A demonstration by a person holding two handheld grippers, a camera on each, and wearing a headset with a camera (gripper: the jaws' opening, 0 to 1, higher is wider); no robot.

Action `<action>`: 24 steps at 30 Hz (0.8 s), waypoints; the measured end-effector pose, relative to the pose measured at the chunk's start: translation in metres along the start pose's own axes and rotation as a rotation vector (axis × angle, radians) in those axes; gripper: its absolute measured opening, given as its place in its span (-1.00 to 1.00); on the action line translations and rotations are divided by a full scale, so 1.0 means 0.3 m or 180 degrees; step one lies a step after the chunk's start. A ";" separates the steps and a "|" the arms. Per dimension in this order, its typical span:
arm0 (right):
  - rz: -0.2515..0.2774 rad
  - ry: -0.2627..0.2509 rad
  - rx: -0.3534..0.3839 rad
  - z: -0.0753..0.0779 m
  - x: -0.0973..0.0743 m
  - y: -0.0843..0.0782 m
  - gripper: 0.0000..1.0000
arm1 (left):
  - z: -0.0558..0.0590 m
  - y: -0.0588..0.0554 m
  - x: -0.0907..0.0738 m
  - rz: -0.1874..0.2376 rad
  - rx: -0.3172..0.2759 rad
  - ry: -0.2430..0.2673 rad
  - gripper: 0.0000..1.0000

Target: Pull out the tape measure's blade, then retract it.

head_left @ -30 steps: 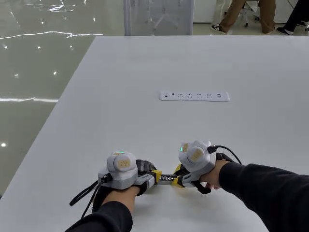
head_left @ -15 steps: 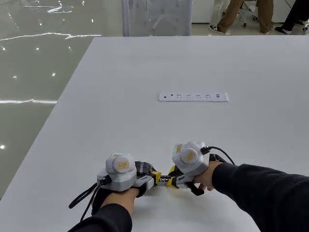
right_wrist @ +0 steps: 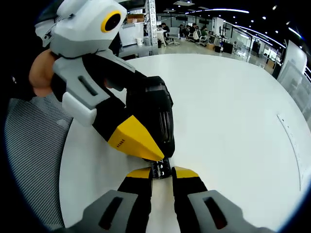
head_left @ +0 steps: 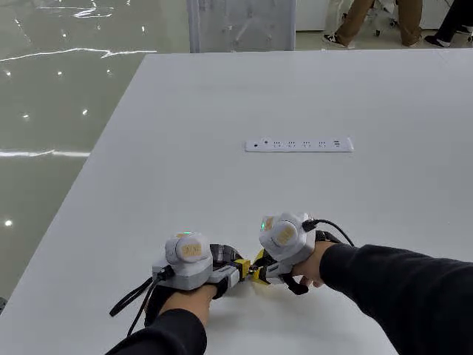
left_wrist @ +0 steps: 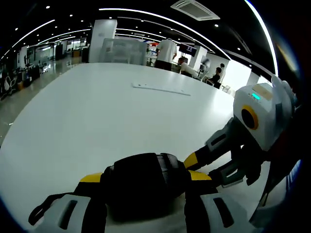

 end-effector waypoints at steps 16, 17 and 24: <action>0.0057 0.0016 -0.0010 -0.008 0.016 0.005 -0.75 | 0.000 -0.002 0.002 0.0006 -0.0002 -0.0011 0.22; 0.0054 0.0014 -0.0010 -0.007 0.018 0.006 -0.75 | 0.000 -0.002 0.002 0.0006 -0.0003 -0.0011 0.22; 0.0001 -0.0009 -0.0080 -0.010 0.021 0.009 -0.75 | 0.000 -0.002 0.001 0.0004 -0.0023 -0.0010 0.23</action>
Point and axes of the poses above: the centre of the closed fingertips' face, and the gripper's own axes: x roughly forward along the fingers, z roughly to its right, y roughly out of its top, the point moved 9 cm from there along -x, roughly backward along the fingers, and after that the axes turned 10 degrees about z, right-handed, at the moved point
